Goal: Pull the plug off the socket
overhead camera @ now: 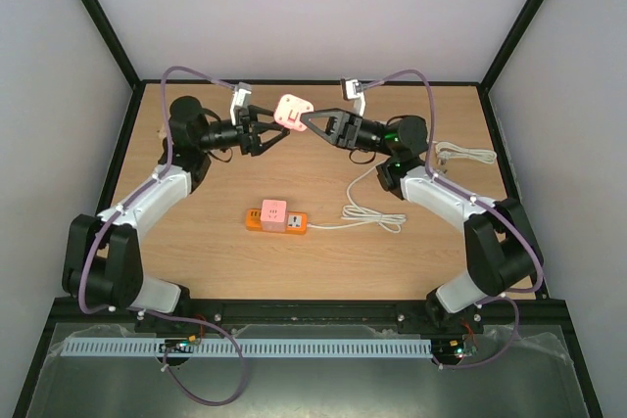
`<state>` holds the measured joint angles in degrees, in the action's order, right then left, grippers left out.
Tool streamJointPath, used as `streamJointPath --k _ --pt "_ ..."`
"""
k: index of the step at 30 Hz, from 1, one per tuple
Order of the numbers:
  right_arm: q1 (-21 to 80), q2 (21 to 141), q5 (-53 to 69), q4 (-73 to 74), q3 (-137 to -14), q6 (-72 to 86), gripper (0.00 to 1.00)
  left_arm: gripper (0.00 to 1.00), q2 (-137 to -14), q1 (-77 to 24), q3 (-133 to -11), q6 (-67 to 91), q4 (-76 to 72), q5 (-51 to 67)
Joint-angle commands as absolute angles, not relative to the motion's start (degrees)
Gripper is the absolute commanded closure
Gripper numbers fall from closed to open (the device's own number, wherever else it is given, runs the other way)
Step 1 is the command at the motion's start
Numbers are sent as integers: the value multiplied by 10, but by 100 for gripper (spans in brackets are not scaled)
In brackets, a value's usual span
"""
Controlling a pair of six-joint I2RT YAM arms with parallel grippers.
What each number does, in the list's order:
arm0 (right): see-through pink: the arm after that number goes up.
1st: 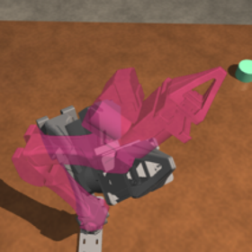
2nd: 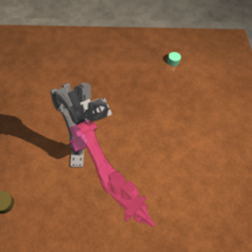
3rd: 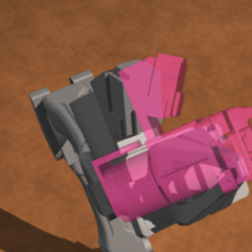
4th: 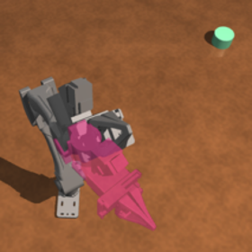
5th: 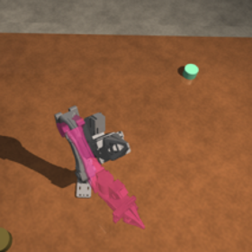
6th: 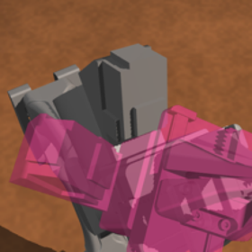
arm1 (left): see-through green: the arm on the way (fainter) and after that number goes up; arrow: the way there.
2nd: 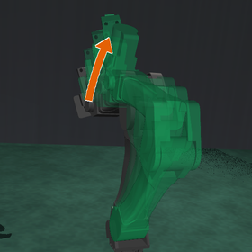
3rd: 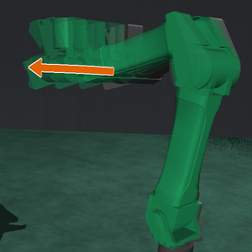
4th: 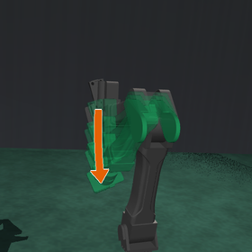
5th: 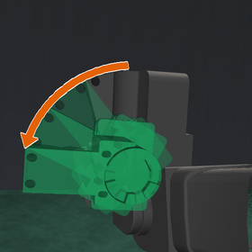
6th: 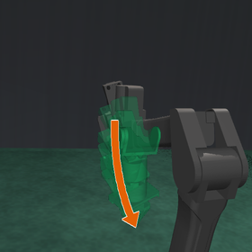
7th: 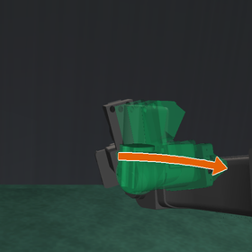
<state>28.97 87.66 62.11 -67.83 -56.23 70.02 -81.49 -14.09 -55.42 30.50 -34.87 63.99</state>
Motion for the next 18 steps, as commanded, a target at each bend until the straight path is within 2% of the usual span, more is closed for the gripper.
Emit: streamJointPath --k 1,18 --pt "295 879 608 -682 -552 675 98 17 -816 -143 -536 407 -505 669" --pt "295 879 602 -628 -548 620 98 18 -810 -156 -525 425 -543 694"
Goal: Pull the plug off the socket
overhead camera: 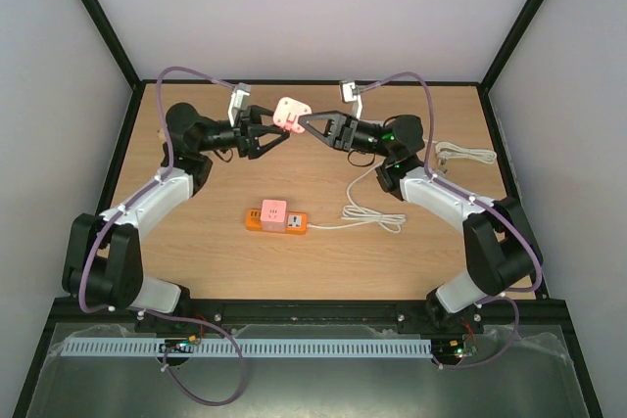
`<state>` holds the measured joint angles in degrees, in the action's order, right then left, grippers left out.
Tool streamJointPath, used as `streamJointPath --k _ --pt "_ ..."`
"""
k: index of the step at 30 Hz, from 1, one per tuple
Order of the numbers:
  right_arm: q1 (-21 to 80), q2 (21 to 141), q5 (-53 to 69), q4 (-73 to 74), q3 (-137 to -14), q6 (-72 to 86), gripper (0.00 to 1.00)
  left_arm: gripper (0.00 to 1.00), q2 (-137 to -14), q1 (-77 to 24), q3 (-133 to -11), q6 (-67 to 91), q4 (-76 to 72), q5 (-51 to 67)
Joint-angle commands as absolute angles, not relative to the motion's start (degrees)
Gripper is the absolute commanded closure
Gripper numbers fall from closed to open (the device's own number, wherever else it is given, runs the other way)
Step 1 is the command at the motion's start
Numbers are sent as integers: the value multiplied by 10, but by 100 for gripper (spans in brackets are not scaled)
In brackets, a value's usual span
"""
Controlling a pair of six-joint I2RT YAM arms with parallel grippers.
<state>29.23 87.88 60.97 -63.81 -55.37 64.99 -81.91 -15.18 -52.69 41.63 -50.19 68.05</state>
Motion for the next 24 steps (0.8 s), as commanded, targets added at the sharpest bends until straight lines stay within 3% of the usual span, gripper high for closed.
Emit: streamJointPath --k 1,8,14,20,24 --pt "295 880 602 -625 -548 615 98 18 -810 -156 -526 427 -543 692" --pt "295 874 599 -606 -536 590 98 20 -808 -149 -537 407 -484 645" --pt "295 872 599 -604 -533 584 98 26 -807 -145 -586 238 -246 547" --pt "299 874 600 -603 -528 577 98 30 -807 -144 -584 223 -226 527" --pt "306 873 611 -602 -528 562 98 39 -812 -136 -589 251 -233 525"
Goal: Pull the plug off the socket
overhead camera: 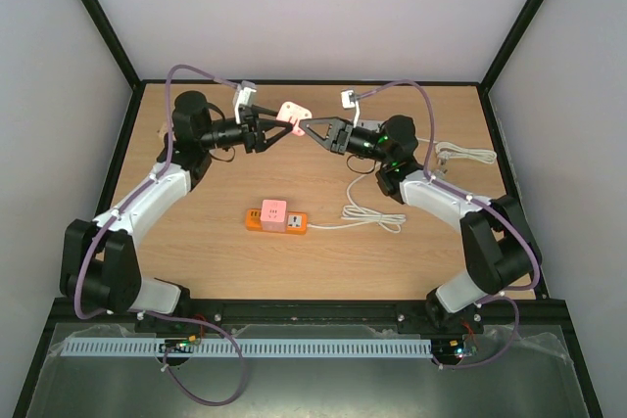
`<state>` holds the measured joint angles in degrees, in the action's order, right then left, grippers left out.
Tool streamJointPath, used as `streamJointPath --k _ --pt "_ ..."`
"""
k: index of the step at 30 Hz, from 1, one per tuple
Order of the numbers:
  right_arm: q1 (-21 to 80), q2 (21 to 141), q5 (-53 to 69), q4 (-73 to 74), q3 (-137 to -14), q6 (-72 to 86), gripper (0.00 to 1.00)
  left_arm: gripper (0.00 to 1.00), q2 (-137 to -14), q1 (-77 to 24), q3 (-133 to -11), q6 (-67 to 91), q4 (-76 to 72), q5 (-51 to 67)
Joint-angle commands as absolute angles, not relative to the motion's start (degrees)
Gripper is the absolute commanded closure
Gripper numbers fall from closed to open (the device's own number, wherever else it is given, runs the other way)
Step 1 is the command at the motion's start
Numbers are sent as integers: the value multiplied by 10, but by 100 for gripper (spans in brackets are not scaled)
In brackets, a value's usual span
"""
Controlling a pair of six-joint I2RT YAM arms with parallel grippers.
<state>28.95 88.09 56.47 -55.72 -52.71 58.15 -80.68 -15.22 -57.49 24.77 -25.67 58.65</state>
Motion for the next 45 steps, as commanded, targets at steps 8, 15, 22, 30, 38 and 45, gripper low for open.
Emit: streamJointPath --k 8,15,22,30,38,45 --pt "308 861 625 -570 -531 518 98 41 -818 -128 -584 298 -261 527" --pt "310 863 627 -571 -535 522 98 35 -820 -127 -593 293 -242 521" --pt "306 867 610 -526 -541 500 98 35 -808 -114 -626 250 -211 605" --pt "306 863 608 -498 -544 478 98 37 -779 -101 -624 226 -171 672" --pt "305 861 617 -495 -544 470 98 44 -775 -101 -619 199 -124 698" --pt "306 860 622 -497 -544 471 98 47 -773 -108 -617 178 -88 704"
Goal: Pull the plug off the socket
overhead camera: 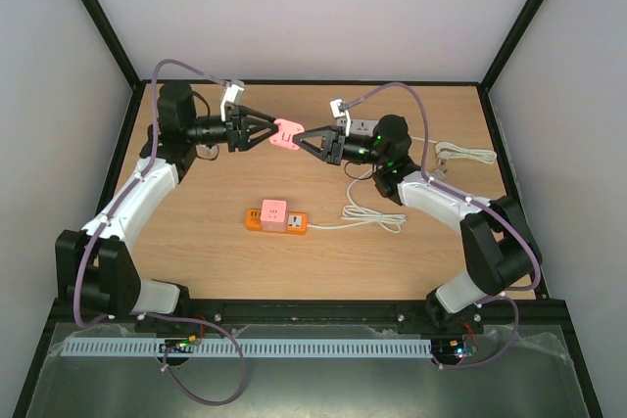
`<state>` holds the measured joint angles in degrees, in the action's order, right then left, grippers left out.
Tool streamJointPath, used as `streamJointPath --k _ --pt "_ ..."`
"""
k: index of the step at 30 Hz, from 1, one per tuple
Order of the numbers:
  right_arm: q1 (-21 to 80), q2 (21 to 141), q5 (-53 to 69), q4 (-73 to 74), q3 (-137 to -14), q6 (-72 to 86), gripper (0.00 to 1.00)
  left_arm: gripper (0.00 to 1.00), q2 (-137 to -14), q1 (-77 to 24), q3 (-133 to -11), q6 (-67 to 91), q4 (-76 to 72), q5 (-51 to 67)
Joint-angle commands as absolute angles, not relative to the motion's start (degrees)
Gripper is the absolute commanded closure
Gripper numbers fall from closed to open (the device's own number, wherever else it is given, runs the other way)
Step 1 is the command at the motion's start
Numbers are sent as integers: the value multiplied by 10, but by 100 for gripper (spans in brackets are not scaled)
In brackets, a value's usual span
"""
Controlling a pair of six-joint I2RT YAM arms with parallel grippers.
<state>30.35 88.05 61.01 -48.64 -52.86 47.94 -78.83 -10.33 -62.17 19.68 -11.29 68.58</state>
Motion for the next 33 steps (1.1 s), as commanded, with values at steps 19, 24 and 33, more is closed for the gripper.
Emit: streamJointPath --k 19,24,33 --pt "307 857 612 -454 -557 434 63 92 -768 -100 -619 188 -83 671" --pt "300 855 604 -414 -567 410 40 96 -766 -76 -627 139 -20 667" --pt "286 842 589 -310 -585 316 9 97 -775 7 -666 -43 199 632"
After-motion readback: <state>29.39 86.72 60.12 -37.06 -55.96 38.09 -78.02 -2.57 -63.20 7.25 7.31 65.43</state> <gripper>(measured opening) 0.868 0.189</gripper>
